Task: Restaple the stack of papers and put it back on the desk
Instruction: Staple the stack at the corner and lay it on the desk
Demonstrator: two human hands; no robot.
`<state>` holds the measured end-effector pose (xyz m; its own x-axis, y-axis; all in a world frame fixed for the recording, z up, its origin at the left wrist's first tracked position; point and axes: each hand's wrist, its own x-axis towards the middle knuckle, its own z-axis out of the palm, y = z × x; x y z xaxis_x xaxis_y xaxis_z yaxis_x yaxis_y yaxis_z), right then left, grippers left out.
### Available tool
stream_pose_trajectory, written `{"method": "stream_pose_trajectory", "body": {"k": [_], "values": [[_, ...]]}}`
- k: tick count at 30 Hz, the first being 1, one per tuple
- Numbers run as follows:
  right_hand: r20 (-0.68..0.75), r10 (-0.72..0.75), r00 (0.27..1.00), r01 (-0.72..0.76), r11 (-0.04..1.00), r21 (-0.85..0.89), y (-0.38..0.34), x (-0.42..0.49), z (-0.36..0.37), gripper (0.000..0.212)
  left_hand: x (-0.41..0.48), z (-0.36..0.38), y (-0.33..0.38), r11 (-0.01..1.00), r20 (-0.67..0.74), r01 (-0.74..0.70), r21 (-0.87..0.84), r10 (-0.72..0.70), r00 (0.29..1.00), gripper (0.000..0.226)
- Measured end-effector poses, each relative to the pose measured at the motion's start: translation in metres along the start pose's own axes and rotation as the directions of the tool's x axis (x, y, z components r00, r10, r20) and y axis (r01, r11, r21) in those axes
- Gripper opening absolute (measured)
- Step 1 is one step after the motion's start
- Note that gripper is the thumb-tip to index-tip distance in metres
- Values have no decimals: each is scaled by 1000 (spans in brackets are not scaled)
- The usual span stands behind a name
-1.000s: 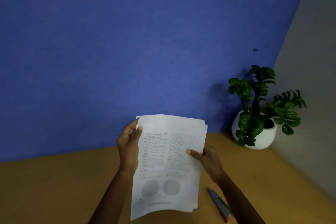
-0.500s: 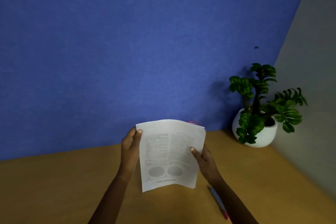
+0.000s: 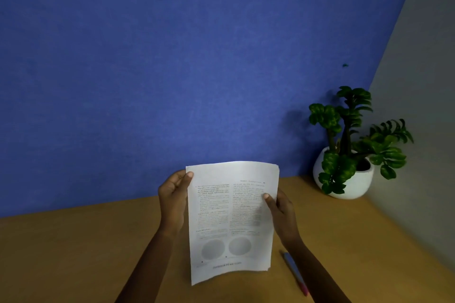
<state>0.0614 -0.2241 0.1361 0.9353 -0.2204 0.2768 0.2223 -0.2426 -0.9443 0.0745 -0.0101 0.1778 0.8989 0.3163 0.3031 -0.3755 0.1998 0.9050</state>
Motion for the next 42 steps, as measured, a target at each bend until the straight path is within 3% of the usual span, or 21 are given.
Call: {"method": "stream_pose_trajectory", "body": {"k": [11, 16, 19, 21, 24, 28, 32, 35, 36, 37, 39, 41, 42], "values": [[-19, 14, 1000, -14, 1000, 21, 0, 1, 0, 11, 1, 3, -2, 999, -44, 34, -3, -34, 998, 14], [46, -6, 999, 13, 988, -157, 8, 4, -8, 20, 5, 2, -3, 998, -77, 37, 42, -34, 996, 12], [90, 183, 979, -113, 855, -507, 36, -2, -24, 33, 7, 3, -2, 997, -87, 64, 33, -61, 994, 18], [93, 424, 901, -217, 625, -749, 62, -14, -37, 44, 8, 4, -1, 996, -101, 81, 22, -78, 992, 18], [6, 607, 794, -309, 414, -856, 86, -37, -49, 43, 6, 6, 0, 996, -120, 93, -11, -93, 988, 16], [-26, 602, 798, -297, 354, -887, 99, -50, -57, 41, 6, 7, 2, 993, -96, 113, -39, -117, 989, 15], [-37, 585, 810, -316, 382, -868, 97, -51, -56, 39, 6, 9, 4, 985, -101, 157, -68, -164, 981, 12], [-5, 659, 753, -471, 532, -704, 85, -46, -59, 25, 4, 11, 9, 984, -85, 156, -84, -163, 983, 15], [50, 704, 708, -591, 630, -503, 80, -43, -60, 20, 3, 12, 11, 985, -72, 154, -80, -160, 984, 16], [120, 747, 654, -721, 664, -199, 76, -39, -59, 21, 2, 14, 13, 985, -64, 155, -72, -160, 985, 16], [314, 727, 611, -785, 501, 365, 58, -30, -57, 19, 0, 18, 17, 985, -57, 162, -63, -165, 985, 15], [441, 603, 665, -719, 357, 596, 31, -19, -54, 11, -1, 23, 21, 984, -53, 164, -68, -167, 984, 12], [468, 529, 708, -683, 346, 643, 16, -14, -52, 14, -2, 26, 23, 985, -49, 161, -62, -164, 985, 11]]}}
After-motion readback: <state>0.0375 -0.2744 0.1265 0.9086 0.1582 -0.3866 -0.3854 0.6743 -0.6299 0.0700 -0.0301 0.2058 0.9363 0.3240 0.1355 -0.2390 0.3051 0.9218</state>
